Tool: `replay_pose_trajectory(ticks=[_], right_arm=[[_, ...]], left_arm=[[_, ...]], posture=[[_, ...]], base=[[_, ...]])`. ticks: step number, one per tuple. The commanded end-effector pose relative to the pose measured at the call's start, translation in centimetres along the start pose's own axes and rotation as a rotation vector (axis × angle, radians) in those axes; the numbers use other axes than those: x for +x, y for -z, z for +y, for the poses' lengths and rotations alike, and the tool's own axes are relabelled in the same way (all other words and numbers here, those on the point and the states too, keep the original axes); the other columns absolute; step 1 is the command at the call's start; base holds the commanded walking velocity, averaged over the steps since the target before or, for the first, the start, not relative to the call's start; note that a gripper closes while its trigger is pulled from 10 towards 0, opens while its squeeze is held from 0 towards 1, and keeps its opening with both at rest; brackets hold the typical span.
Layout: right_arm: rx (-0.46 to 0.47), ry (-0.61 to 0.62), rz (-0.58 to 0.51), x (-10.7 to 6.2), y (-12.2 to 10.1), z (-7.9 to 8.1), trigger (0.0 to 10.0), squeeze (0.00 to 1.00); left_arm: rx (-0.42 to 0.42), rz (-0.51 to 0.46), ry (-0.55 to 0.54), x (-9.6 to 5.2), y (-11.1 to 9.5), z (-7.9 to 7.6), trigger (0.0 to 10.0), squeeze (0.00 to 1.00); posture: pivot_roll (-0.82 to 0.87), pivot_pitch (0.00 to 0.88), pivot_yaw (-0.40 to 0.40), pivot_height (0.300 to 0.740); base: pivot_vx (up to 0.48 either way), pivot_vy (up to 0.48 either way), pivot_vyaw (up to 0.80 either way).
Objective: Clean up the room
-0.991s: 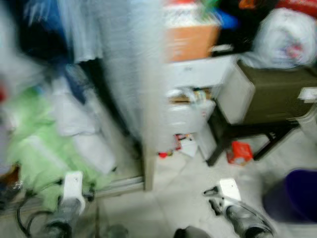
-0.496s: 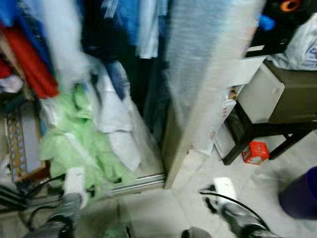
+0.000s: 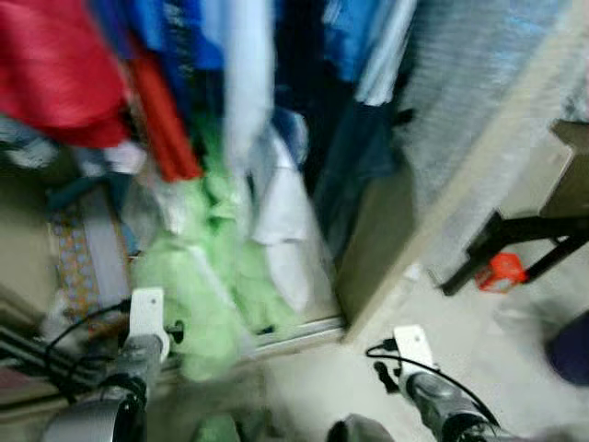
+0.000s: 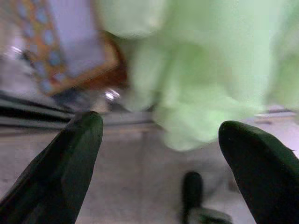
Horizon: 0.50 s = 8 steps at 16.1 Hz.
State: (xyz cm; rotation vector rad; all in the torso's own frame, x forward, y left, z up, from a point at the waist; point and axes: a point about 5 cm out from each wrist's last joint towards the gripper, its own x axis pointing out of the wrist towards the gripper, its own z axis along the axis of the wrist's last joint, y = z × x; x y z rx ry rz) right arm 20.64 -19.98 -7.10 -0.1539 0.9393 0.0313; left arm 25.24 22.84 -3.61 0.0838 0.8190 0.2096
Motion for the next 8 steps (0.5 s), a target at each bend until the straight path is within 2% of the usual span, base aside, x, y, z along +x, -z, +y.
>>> replay_pose_trajectory(ticks=[1,7,8], right_arm=[[-0.006,0.024,0.014,-0.14,0.40,-0.93,10.0,0.00],[-0.026,0.017,0.007,-0.13,0.26,-0.92,10.0,0.00],[-0.030,0.014,0.005,-0.13,0.22,-0.93,10.0,0.00]], left_arm=[[0.002,0.011,0.008,-0.06,0.52,-0.28,10.0,0.00],[0.000,0.021,-0.021,-0.11,0.92,0.19,10.0,0.00],[0.001,0.021,-0.022,-0.11,0.91,0.20,10.0,0.00]], posture=[[0.00,0.047,-0.016,0.740],[0.00,0.040,-0.017,0.740],[0.00,0.040,-0.017,0.740]], base=[[0.000,0.439,0.00],[0.000,0.000,0.00],[0.000,0.000,0.43]])
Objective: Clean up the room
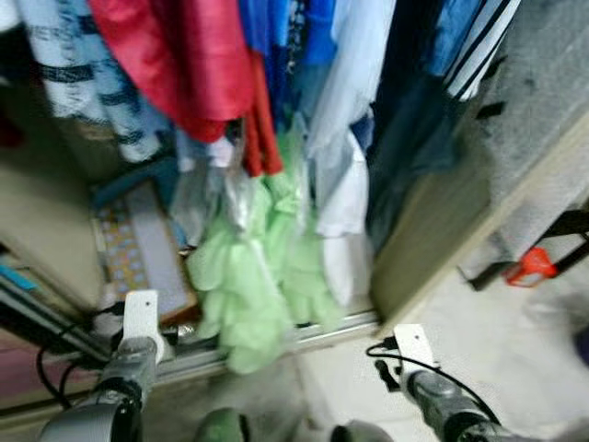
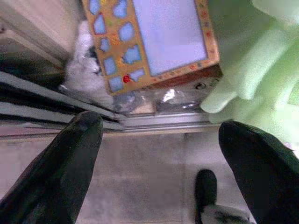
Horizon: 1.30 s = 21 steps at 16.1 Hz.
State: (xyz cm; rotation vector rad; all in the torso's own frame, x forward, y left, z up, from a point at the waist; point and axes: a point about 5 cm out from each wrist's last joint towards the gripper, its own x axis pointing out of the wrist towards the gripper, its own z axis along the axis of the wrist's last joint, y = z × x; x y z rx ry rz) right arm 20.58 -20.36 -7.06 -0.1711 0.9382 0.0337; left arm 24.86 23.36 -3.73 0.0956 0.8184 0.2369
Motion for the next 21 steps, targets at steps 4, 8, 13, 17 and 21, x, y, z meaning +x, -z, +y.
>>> replay_pose_trajectory(ticks=[4,8,13,17,21], right_arm=[[-0.025,0.014,0.003,-0.07,0.04,-0.67,10.0,0.00],[-0.034,0.012,0.002,-0.07,0.00,-0.72,10.0,0.00],[-0.033,0.017,0.005,-0.08,0.05,-0.76,10.0,0.00],[-0.035,0.014,0.006,-0.07,0.02,-0.75,10.0,0.00],[-0.044,0.009,0.006,-0.06,-0.06,-0.72,10.0,0.00]], left_arm=[[0.008,0.026,0.004,-0.05,0.52,-0.43,10.0,0.00],[-0.003,0.019,0.022,-0.04,0.33,-0.64,10.0,0.00],[-0.012,0.011,0.047,-0.04,0.18,-0.91,10.0,0.00],[-0.016,0.010,0.051,-0.03,0.12,-0.88,10.0,0.00],[-0.018,0.011,0.053,-0.02,0.06,-0.89,10.0,0.00]], posture=[[0.00,0.027,-0.021,0.740],[0.00,0.022,-0.024,0.740],[0.00,0.021,-0.024,0.740],[0.00,0.031,-0.023,0.740],[-0.01,0.035,-0.022,0.740]], base=[[0.000,0.000,0.80],[0.000,0.000,0.55],[0.165,0.000,0.00],[0.322,0.000,0.00],[0.326,0.000,0.00]])
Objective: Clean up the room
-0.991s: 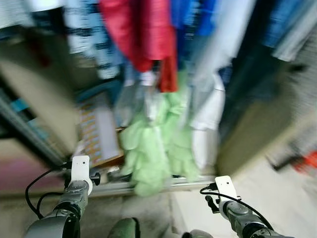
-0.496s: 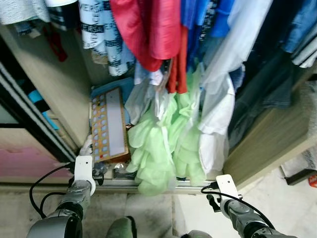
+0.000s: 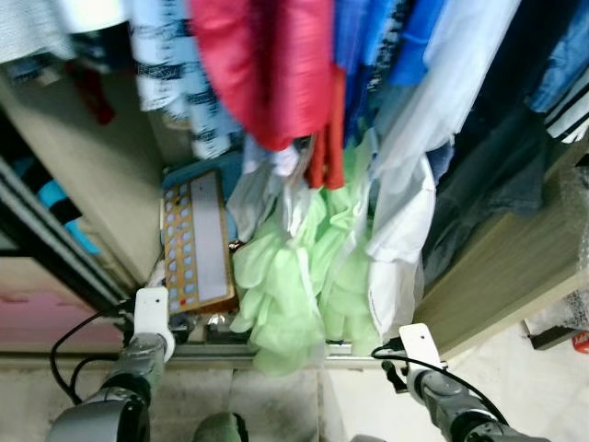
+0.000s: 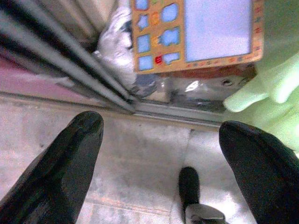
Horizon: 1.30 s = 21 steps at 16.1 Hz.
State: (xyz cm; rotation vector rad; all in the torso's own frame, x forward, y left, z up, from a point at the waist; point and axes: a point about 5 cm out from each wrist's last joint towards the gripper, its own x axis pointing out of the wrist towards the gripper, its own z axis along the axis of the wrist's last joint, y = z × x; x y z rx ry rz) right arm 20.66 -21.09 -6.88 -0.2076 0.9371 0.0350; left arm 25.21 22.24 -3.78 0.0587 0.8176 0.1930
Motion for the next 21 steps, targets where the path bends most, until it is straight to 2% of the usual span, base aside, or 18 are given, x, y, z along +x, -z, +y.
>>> replay_pose_trajectory(ticks=[1,12,17,21], right_arm=[[-0.014,-0.006,0.005,0.01,-0.02,0.03,10.0,0.00],[-0.028,-0.012,0.005,0.02,-0.06,0.07,10.0,0.00],[-0.038,-0.020,-0.001,0.03,-0.17,0.16,10.0,0.00],[-0.045,-0.021,0.001,0.03,-0.16,0.14,10.0,0.00]], left_arm=[[-0.002,0.011,0.001,-0.03,0.27,0.29,10.0,0.00],[-0.006,0.020,-0.002,-0.02,0.33,0.42,10.0,0.00],[0.009,0.024,-0.028,-0.02,0.32,0.62,10.0,0.00],[0.004,0.038,-0.049,-0.03,0.43,0.69,10.0,0.00]], posture=[[-0.01,0.036,-0.022,0.740],[-0.01,0.039,-0.021,0.740],[-0.01,0.038,-0.020,0.740],[-0.01,0.038,-0.020,0.740]], base=[[0.322,0.000,0.00],[0.310,0.000,0.00],[0.000,0.000,0.51],[0.000,0.000,0.00]])
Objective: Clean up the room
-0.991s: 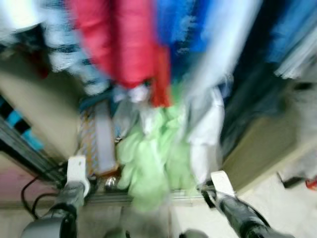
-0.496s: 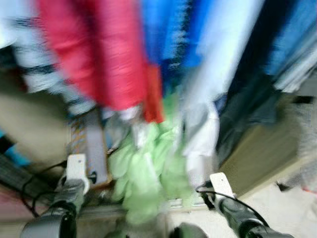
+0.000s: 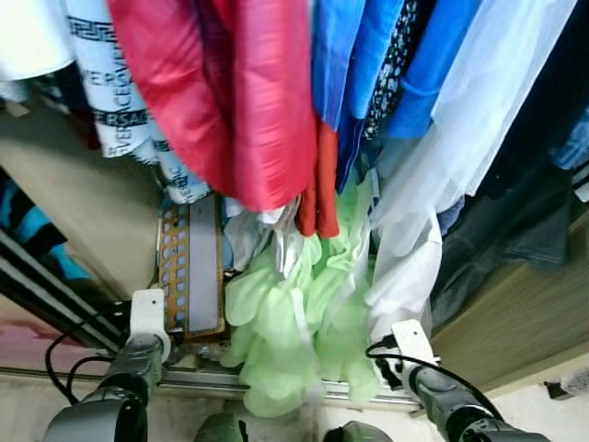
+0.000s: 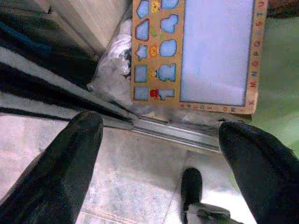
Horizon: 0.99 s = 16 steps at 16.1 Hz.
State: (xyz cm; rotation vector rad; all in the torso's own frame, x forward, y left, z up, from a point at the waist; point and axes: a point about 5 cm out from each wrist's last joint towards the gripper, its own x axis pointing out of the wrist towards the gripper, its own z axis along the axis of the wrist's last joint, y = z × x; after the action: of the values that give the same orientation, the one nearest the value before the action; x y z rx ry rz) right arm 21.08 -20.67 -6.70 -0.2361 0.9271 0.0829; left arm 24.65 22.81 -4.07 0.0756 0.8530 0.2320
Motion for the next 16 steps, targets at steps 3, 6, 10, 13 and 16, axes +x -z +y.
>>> replay_pose_trajectory(ticks=[3,6,10,13,16], right_arm=[[0.046,0.029,-0.010,-0.1,0.3,-0.2,10.0,0.00],[0.169,0.061,-0.060,-0.1,0.2,-0.3,10.0,0.00],[0.213,0.052,-0.083,-0.2,-0.1,-0.4,10.0,0.00],[0.193,-0.011,-0.261,-0.4,-8.0,-4.0,10.0,0.00],[0.159,-0.056,-0.222,-1.0,-5.9,-5.3,10.0,0.00]], left_arm=[[-0.058,-0.003,-0.007,0.0,0.0,0.0,10.0,0.00],[-0.112,-0.018,0.037,0.0,-0.1,-0.4,10.0,0.00],[-0.136,-0.146,0.041,-0.2,-0.8,3.0,10.0,0.00],[-0.116,-0.457,0.040,-1.5,-5.1,5.6,10.0,0.00],[-0.062,-0.538,0.107,-2.9,-5.7,4.6,10.0,0.00]], posture=[[0.00,0.026,-0.019,0.740],[0.00,0.018,-0.021,0.740],[0.01,0.007,-0.035,0.740],[0.03,0.009,-0.045,0.740],[0.03,0.015,-0.043,0.740]], base=[[0.000,0.000,0.00],[0.000,0.000,0.00],[0.000,0.000,0.00],[0.000,0.000,0.00],[0.000,0.000,0.00]])
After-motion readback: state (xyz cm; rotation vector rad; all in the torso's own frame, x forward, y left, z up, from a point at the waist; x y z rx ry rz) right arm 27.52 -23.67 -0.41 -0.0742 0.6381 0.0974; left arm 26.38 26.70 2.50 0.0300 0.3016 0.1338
